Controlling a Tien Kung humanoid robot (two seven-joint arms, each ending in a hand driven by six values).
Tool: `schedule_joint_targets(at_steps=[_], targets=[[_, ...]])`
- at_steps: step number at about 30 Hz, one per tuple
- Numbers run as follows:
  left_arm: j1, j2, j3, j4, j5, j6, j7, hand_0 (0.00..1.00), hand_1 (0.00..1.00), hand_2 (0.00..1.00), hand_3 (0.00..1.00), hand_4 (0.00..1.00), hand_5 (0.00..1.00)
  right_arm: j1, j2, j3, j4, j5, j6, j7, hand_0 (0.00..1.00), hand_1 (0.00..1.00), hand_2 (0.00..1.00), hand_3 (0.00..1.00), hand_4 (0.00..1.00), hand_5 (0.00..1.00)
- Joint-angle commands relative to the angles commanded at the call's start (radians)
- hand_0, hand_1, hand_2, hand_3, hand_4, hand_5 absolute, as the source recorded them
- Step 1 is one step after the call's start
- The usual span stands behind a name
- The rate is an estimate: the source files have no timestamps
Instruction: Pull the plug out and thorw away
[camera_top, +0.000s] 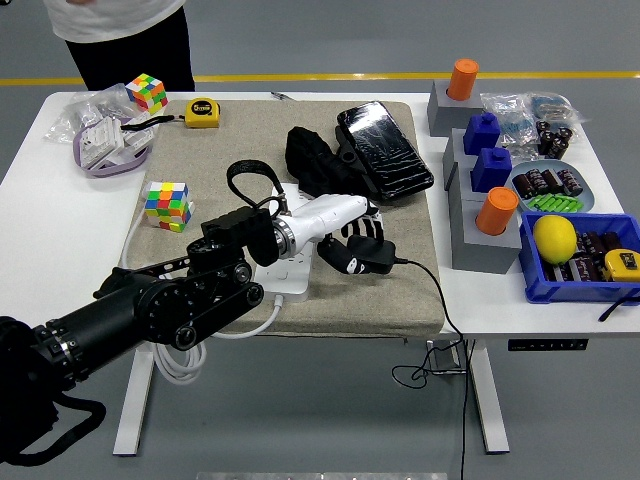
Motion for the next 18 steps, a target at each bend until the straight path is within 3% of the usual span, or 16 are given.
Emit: schedule_joint_targets(at_steps=[1,6,7,12,13,18], targets=[[-0.001,0.000,0.002,0.004,0.001,-0.001,0.000,0.791,0.786,0.752,0.826,0.998,0.021,0.000,0.000,-0.002,0.000,0.001,0.000,0.000,0.573,0.661,0.676,0.597,0.998,0.474],[0.001,0.000,0.013,0.027,0.012,-0.022,-0.003,0.791,0.786,0.752,0.826,0.998,0.021,0.001,0.000,-0.006,0.002,0.003,-0.001,0.002,0.573,0.661,0.676,0.597,0.998,0.474],[0.002,0.000,0.011,0.027,0.018,-0.026,-0.003,0.962,0.978,0.979,0.998,0.998,0.289,0.001,0.000,-0.006,0.002,0.003,-0.001,0.002,0.573,0.661,0.676,0.596,0.998,0.474],[0.019,0.000,-0.037,-0.004,0.052,-0.062,0.011,0.962,0.978,0.979,0.998,0.998,0.289,-0.001,-0.002,-0.005,0.001,0.001,0.000,0.002,0.573,0.661,0.676,0.596,0.998,0.474],[0.025,0.000,-0.053,-0.018,0.050,-0.062,0.006,0.998,0.998,0.998,0.998,0.998,0.716,-0.001,-0.003,-0.005,0.001,0.002,0.000,0.002,0.573,0.661,0.676,0.595,0.998,0.473],[0.068,0.016,-0.131,-0.111,0.059,-0.031,-0.023,0.998,0.998,0.998,0.998,0.998,0.716,0.000,-0.002,-0.003,0.002,0.002,0.000,0.003,0.573,0.661,0.676,0.595,0.998,0.473]])
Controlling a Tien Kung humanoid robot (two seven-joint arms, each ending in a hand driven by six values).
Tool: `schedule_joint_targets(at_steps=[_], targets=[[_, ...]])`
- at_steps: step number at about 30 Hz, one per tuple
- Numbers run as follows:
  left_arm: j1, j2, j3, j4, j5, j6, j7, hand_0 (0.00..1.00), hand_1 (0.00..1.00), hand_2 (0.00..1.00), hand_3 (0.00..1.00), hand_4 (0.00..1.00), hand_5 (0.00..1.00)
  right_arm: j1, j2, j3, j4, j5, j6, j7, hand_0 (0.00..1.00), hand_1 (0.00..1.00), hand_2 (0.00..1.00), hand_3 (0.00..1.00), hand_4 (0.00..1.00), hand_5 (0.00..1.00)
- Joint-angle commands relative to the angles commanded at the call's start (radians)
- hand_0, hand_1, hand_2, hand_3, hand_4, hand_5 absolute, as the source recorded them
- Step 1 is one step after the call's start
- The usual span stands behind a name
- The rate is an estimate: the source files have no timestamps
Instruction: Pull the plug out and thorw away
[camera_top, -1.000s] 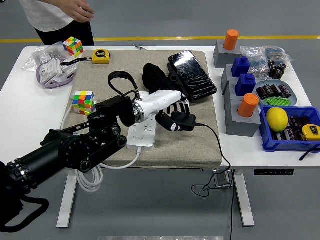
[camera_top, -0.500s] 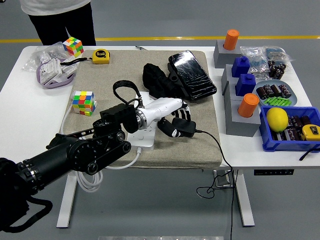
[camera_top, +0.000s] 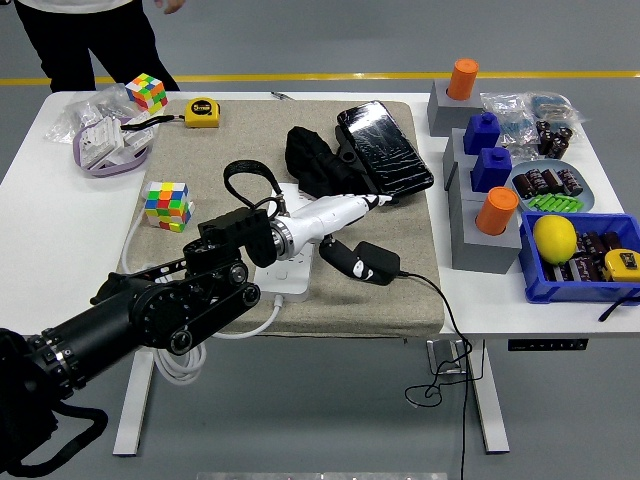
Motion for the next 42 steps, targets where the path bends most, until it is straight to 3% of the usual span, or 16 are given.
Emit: schedule_joint_targets(at_steps=[6,7,8,12,13,18,19,27,33,42], targets=[[0.101,0.075,-0.122,-0.178,0.035,0.062,-0.012,0.998,0.998,0.998,0.998,0.998,0.741,-0.001,0.002,0.005,0.000,-0.003,0.001,0.000,0.573,0.662,0.676,0.595,0.998,0.472],[0.122,0.092,-0.141,-0.210,0.033,0.061,-0.004,0.864,0.911,0.910,0.993,0.998,0.523,-0.002,0.002,0.006,0.000,-0.004,0.002,0.000,0.573,0.662,0.676,0.595,0.998,0.472],[0.129,0.097,-0.147,-0.223,0.032,0.061,-0.001,0.864,0.911,0.910,0.993,0.998,0.523,-0.002,0.002,0.006,0.000,-0.004,0.002,0.000,0.573,0.662,0.676,0.595,0.998,0.472],[0.215,0.173,-0.203,-0.330,0.042,-0.002,0.077,0.864,0.911,0.910,0.993,0.998,0.523,-0.005,0.004,0.013,0.000,-0.006,0.004,0.001,0.573,0.662,0.676,0.595,0.998,0.472],[0.231,0.187,-0.211,-0.349,0.051,-0.012,0.089,0.282,0.404,0.389,0.890,0.829,0.194,-0.006,0.005,0.014,0.000,-0.006,0.004,0.001,0.573,0.661,0.676,0.595,0.998,0.472],[0.315,0.250,-0.237,-0.437,0.100,-0.067,0.142,0.282,0.404,0.389,0.890,0.829,0.194,-0.010,0.005,0.018,0.001,-0.008,0.005,0.002,0.573,0.661,0.676,0.595,0.998,0.472],[0.329,0.262,-0.241,-0.454,0.102,-0.086,0.159,0.088,0.087,0.116,0.884,0.431,0.002,-0.010,0.005,0.018,0.002,-0.009,0.005,0.002,0.573,0.662,0.676,0.595,0.998,0.473],[0.394,0.320,-0.244,-0.535,0.115,-0.232,0.314,0.072,0.063,0.105,0.881,0.440,0.002,-0.013,0.007,0.024,0.003,-0.011,0.005,0.000,0.573,0.661,0.676,0.595,0.998,0.473],[0.405,0.325,-0.230,-0.541,0.109,-0.266,0.356,0.062,0.056,0.101,0.869,0.450,0.002,-0.012,0.005,0.021,0.005,-0.009,0.002,0.001,0.573,0.661,0.676,0.596,0.998,0.473],[0.414,0.338,-0.217,-0.571,0.095,-0.282,0.365,0.062,0.056,0.102,0.862,0.461,0.002,-0.017,0.007,0.024,0.001,-0.012,0.005,-0.001,0.573,0.661,0.676,0.596,0.998,0.472]])
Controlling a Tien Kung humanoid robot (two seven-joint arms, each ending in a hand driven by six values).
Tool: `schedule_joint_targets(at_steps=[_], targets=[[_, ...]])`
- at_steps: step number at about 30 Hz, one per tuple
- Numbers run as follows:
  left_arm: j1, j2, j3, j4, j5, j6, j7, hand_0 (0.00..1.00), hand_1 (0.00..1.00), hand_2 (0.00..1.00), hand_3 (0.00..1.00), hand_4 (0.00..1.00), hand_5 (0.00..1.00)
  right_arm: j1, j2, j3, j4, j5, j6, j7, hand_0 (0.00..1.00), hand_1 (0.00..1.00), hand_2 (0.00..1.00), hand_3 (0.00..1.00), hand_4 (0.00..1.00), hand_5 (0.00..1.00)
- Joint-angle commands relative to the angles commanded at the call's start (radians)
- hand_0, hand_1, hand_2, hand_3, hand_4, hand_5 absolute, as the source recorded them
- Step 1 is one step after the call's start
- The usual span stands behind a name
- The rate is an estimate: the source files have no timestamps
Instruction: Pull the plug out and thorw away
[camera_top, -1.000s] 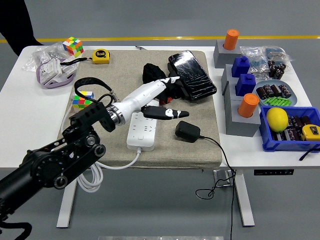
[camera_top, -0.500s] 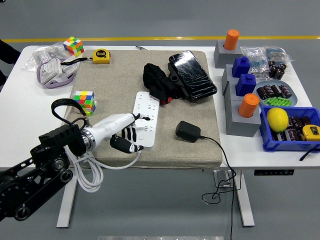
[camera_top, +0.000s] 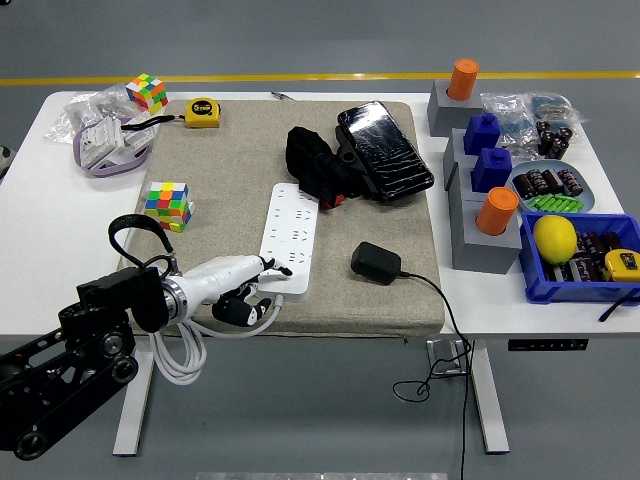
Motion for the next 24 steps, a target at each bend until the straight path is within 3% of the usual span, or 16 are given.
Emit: schedule_joint_targets(at_steps=[5,18,24], targets=[[-0.005,-0.005,0.004,0.033,0.010,0.003,-0.001,0.059,0.054,0.102,0.856,0.462,0.002,0.003,0.000,-0.002,0.002,0.001,-0.001,0.002,0.573,0.661,0.676,0.596,0.998,0.472],[-0.008,-0.002,-0.009,0.018,-0.001,0.006,-0.008,0.058,0.053,0.101,0.849,0.463,0.002,0.003,0.000,-0.002,0.001,0.001,0.000,0.000,0.573,0.662,0.676,0.596,0.998,0.473],[-0.016,-0.011,0.007,0.070,0.014,-0.001,0.000,0.058,0.052,0.101,0.845,0.463,0.002,0.004,-0.001,-0.004,0.002,0.001,0.000,0.001,0.573,0.661,0.676,0.596,0.998,0.472]])
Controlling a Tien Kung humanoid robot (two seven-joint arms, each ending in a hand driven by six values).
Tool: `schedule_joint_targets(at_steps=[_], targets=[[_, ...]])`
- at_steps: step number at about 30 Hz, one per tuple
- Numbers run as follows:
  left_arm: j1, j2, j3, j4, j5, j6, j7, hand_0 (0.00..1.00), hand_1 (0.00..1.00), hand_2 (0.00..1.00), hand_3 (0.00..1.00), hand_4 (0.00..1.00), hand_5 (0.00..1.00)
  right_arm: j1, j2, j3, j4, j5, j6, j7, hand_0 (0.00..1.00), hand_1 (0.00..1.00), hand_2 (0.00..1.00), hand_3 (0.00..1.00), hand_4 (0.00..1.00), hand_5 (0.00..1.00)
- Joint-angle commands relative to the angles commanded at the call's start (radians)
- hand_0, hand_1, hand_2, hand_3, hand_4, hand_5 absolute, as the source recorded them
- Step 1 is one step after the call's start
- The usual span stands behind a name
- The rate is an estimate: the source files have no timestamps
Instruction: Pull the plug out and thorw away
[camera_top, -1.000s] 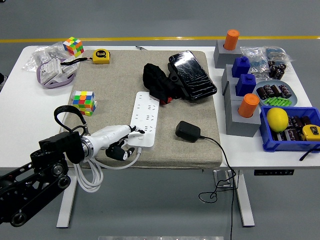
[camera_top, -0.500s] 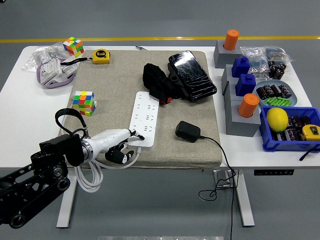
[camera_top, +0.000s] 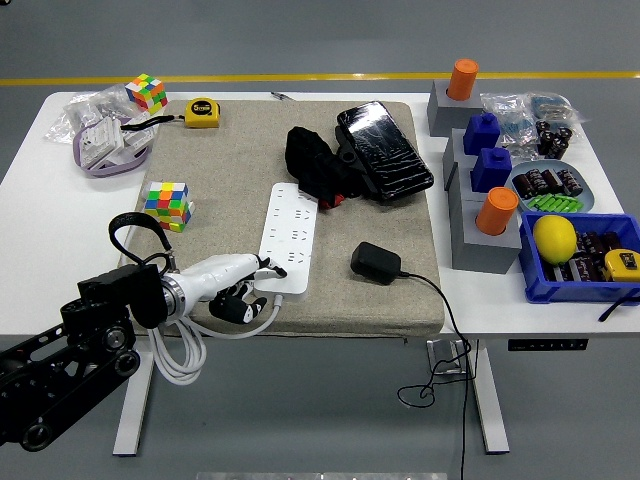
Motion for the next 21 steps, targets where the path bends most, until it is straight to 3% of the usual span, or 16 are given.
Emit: schedule_joint_targets(at_steps=[5,11,14,18,19,21], targets=[[-0.001,-0.004,0.003,0.023,0.011,0.000,0.003,0.058,0.052,0.101,0.839,0.465,0.002,0.000,0.000,0.000,0.000,0.000,0.001,-0.001,0.573,0.661,0.676,0.596,0.998,0.473],[0.002,0.002,-0.007,-0.020,0.000,0.010,-0.012,0.058,0.052,0.101,0.837,0.464,0.002,0.001,0.002,0.006,0.000,-0.002,0.001,-0.002,0.573,0.661,0.676,0.597,0.998,0.473],[0.006,0.007,-0.027,-0.066,0.003,0.055,-0.068,0.061,0.055,0.104,0.835,0.474,0.002,0.003,0.000,0.005,0.001,-0.003,0.000,-0.003,0.573,0.660,0.676,0.596,0.998,0.473],[0.006,-0.001,-0.061,-0.075,0.025,0.143,-0.163,0.061,0.055,0.104,0.835,0.474,0.002,0.004,-0.001,0.003,0.001,-0.002,-0.001,-0.002,0.573,0.660,0.676,0.596,0.998,0.473],[0.007,-0.006,-0.069,-0.070,0.035,0.158,-0.177,0.146,0.142,0.276,0.845,0.674,0.020,0.005,-0.001,0.003,0.001,-0.002,-0.001,-0.002,0.573,0.661,0.676,0.596,0.998,0.473],[0.009,-0.017,-0.090,-0.054,0.048,0.192,-0.206,0.146,0.142,0.276,0.845,0.674,0.020,0.005,0.001,0.002,0.000,-0.001,0.000,-0.001,0.573,0.661,0.676,0.596,0.998,0.473]])
